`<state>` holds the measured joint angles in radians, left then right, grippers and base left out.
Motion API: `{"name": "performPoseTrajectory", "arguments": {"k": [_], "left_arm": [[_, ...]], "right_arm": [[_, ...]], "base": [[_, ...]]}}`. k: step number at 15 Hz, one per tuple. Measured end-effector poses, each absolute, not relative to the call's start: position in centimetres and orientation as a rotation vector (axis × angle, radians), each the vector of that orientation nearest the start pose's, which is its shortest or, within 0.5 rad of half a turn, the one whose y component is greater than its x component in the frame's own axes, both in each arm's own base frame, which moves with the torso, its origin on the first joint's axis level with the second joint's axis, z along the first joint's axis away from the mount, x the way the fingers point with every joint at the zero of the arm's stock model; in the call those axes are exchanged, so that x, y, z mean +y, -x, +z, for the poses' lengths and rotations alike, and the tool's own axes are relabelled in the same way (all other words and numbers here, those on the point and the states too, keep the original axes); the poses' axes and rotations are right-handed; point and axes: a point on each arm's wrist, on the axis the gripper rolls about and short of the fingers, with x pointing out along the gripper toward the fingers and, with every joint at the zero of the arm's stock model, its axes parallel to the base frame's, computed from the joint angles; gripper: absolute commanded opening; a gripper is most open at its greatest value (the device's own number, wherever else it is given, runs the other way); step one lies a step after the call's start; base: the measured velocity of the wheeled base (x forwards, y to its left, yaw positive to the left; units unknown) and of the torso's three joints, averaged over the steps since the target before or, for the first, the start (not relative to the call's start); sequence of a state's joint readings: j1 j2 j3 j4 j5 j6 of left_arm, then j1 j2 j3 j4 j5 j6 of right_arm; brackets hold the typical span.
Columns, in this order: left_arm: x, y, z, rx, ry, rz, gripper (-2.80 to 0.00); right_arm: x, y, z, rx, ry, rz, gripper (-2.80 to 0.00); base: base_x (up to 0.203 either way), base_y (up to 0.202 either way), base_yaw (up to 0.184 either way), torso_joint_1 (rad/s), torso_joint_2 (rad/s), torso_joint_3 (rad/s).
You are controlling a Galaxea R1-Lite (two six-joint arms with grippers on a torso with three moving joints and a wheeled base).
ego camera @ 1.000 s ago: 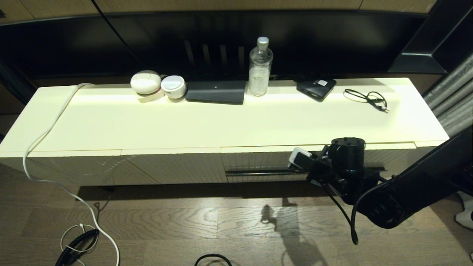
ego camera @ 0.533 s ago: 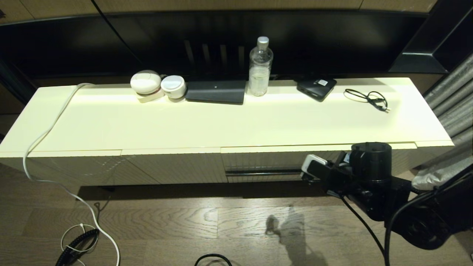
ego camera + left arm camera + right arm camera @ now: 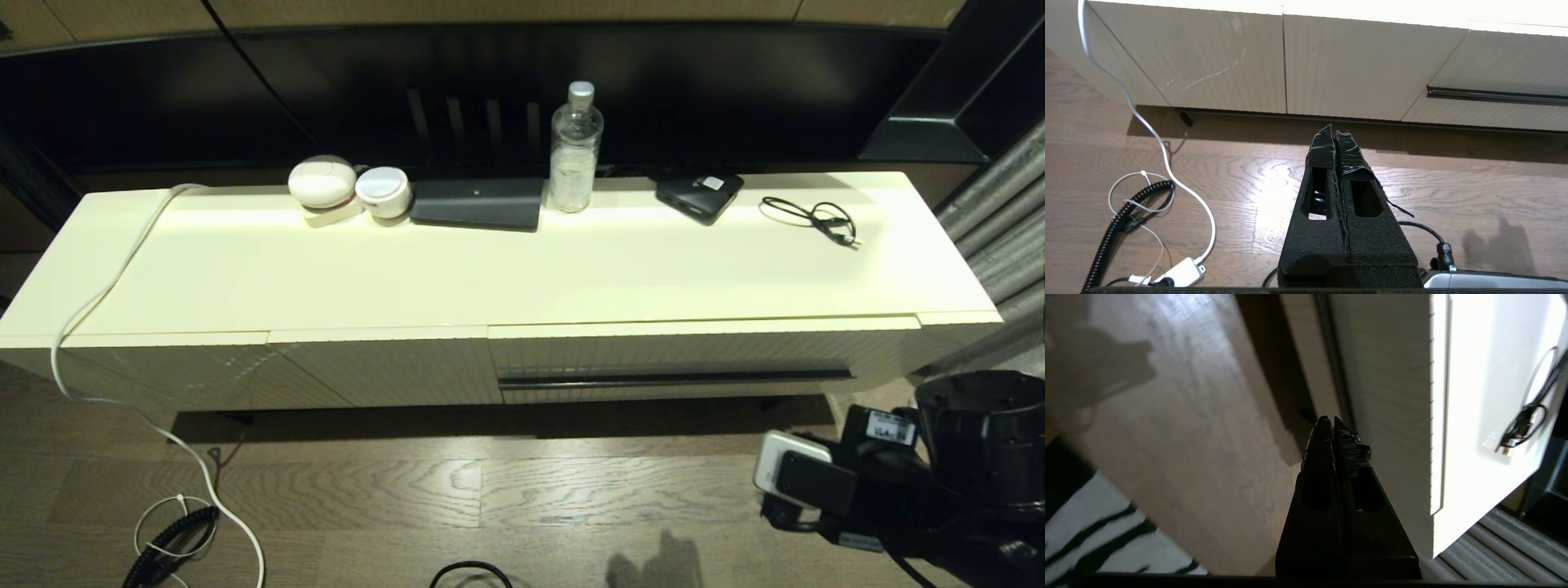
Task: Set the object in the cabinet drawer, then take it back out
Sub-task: Open the drawer
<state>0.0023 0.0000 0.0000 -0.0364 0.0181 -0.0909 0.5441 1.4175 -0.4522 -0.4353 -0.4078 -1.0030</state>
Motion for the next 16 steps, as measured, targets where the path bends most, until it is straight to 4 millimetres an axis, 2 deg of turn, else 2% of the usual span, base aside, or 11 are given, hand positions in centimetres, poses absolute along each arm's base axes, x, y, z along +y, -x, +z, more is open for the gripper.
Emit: {"name": "performPoseTrajectory", "arguments": {"k": [2,3,6,9,13,16], "left_arm": [[0.0,2.3,7.9,-0.037,0.091,0.019,-2.80],[0.0,2.3,7.9,-0.037,0.092,0.019,-2.80],[0.0,2.3,7.9,-0.037,0.092,0.019,-2.80],[0.0,2.3,7.9,-0.037,0.091,0.019,-2.80],[0.0,2.3,7.9,-0.037,0.092,0.018,-2.80],[0.0,2.3,7.9,-0.037,0.092,0.019,-2.80]], "right_arm": [[8.9,-15.5,14.5,0.414,1.244,0.482,-2.80],[8.7,-14.7,14.5,0.421,1.244,0.538,0.00],[8.7,-14.3,14.7,0.393,1.221,0.622,0.00],[9.4,-15.1,14.3,0.407,1.209,0.730,0.00],[10.3,-18.2,12.7,0.437,1.287,0.893,0.00],[11.0,-21.4,11.7,0.475,1.309,0.911,0.00]], "base": [[0.000,0.000,0.000,0.000,0.00,0.000],[0.000,0.000,0.000,0.000,0.00,0.000],[0.000,0.000,0.000,0.000,0.00,0.000],[0.000,0.000,0.000,0.000,0.00,0.000],[0.000,0.000,0.000,0.000,0.00,0.000],[0.000,0.000,0.000,0.000,0.00,0.000]]}}
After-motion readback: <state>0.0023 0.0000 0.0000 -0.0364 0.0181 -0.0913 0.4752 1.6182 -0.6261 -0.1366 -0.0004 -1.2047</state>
